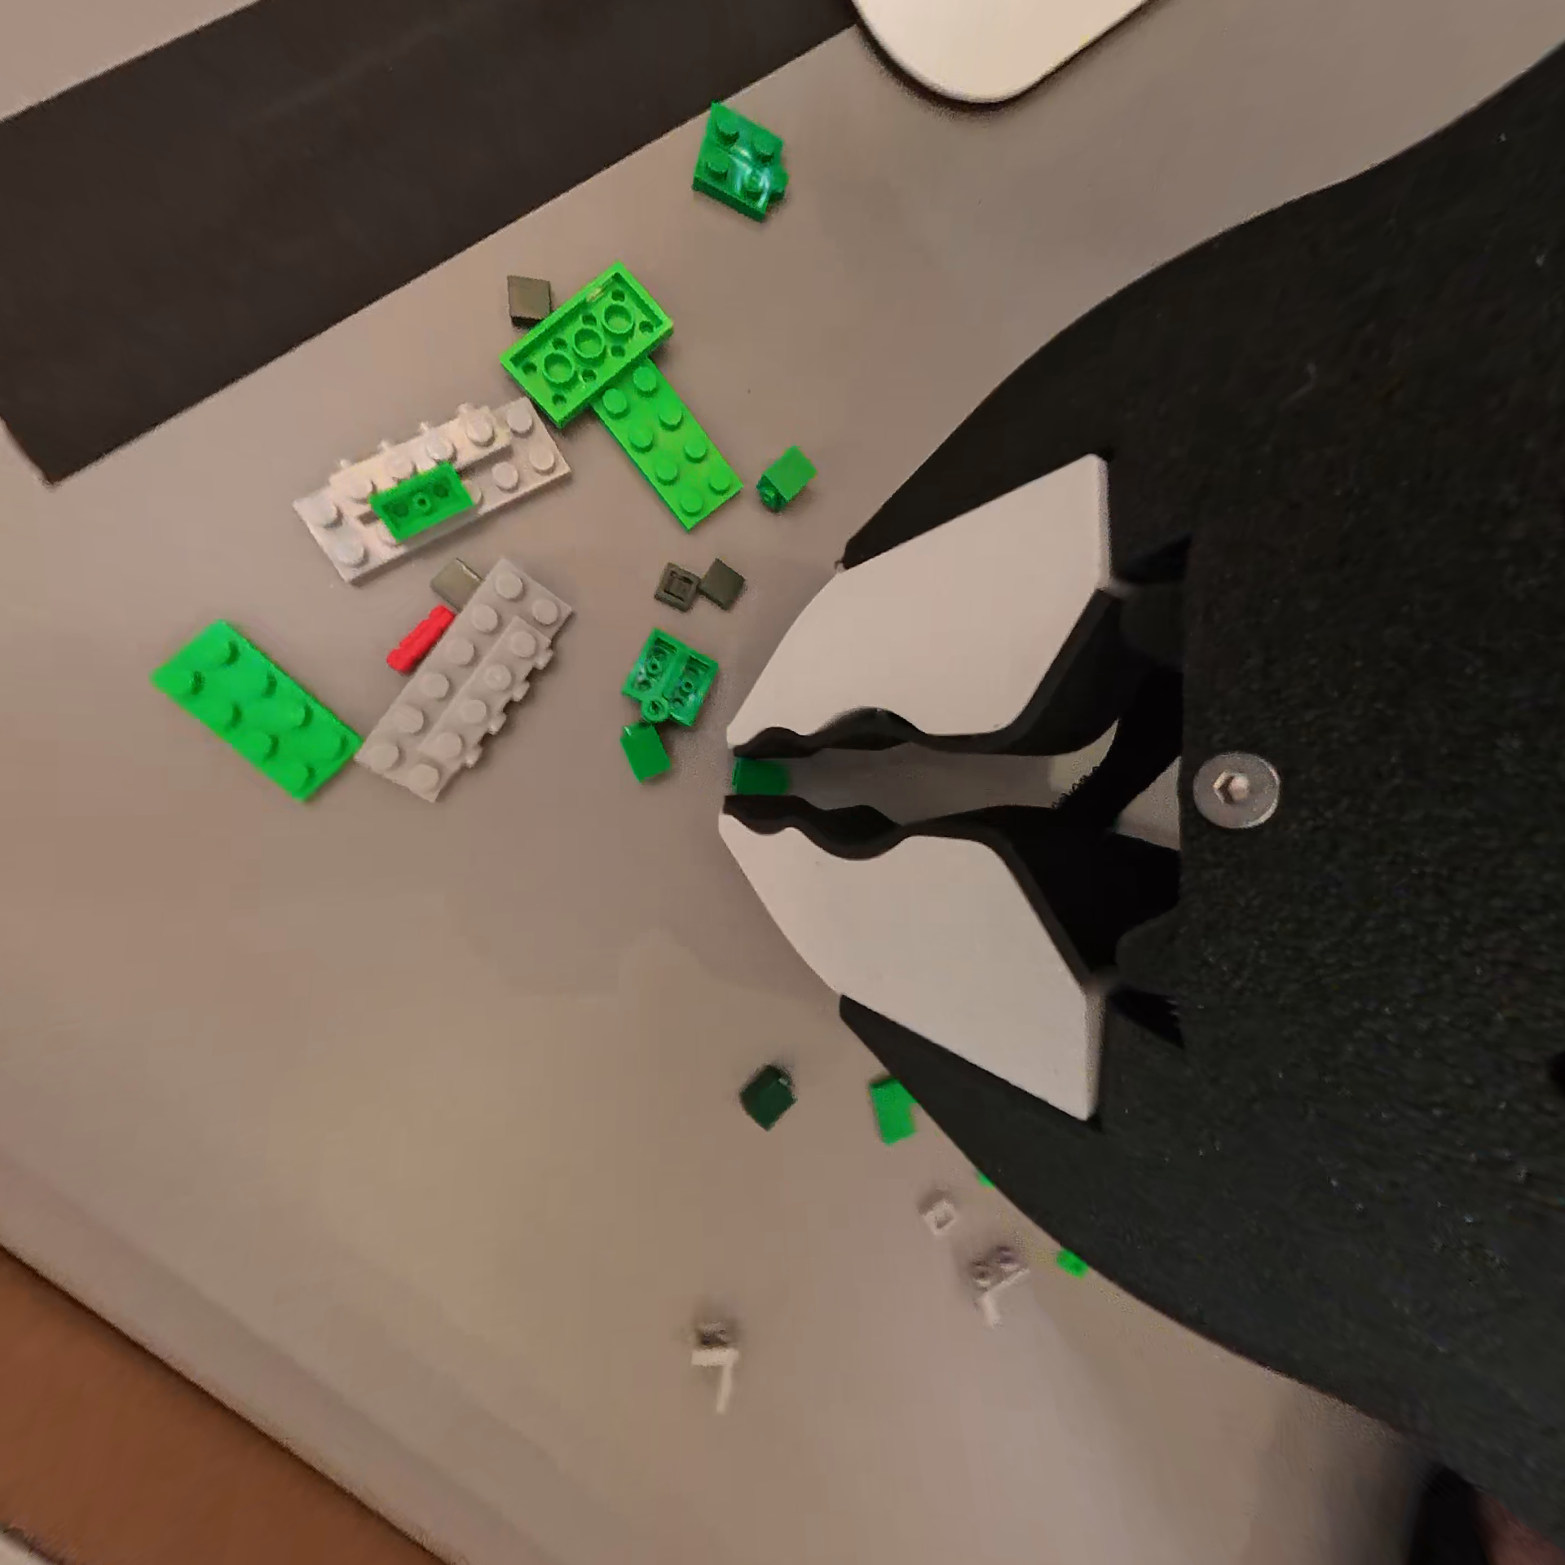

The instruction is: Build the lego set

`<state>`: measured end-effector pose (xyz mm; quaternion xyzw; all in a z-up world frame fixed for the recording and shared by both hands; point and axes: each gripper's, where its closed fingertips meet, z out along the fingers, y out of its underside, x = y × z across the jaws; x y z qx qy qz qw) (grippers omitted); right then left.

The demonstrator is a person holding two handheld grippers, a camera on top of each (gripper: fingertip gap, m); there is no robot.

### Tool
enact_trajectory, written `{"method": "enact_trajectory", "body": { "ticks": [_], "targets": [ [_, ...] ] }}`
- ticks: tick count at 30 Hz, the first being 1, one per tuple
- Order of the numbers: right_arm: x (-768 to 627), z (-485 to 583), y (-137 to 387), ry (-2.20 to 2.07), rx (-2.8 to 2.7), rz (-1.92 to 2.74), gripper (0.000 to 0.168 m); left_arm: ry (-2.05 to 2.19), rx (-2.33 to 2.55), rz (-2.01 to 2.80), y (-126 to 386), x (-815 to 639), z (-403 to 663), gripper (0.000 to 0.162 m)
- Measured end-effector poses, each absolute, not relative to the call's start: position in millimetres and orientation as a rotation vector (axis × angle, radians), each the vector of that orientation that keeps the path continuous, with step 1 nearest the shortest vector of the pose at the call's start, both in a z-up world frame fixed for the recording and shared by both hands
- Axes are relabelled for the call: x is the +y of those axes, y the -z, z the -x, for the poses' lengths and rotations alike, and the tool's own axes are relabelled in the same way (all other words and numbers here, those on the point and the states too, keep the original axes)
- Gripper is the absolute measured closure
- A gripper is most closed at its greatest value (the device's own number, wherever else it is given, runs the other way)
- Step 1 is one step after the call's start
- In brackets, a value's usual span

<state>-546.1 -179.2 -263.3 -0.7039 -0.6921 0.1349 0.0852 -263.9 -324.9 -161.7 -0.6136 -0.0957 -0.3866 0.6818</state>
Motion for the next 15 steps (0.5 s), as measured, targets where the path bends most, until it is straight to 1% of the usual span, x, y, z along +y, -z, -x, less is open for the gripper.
{"method": "enact_trajectory", "body": {
  "ticks": [4,8,10,13,15],
  "targets": [
    [-190.8,511.3,246.2,-0.322,-2.396,1.895,0.161,0.852,-0.222,1.405,164.6,-322.6,263.5,0.144],
    [-184.5,442.7,235.2,-0.045,-2.754,1.64,0.16,0.83,-0.225,1.447,168.6,-319.4,262.1,0.144],
    [-185.9,400.6,233.3,0.029,-2.952,1.528,0.16,0.831,-0.225,1.442,168.1,-319.9,262.3,0.144],
    [-173.0,348.0,234.5,0.253,-3.034,1.597,0.16,0.836,-0.225,1.435,167.4,-320.4,262.6,0.144],
    [-159.8,315.2,235.2,0.478,-3.027,1.715,0.16,0.837,-0.223,1.438,167.7,-320.2,262.1,0.144]
  ]
}}
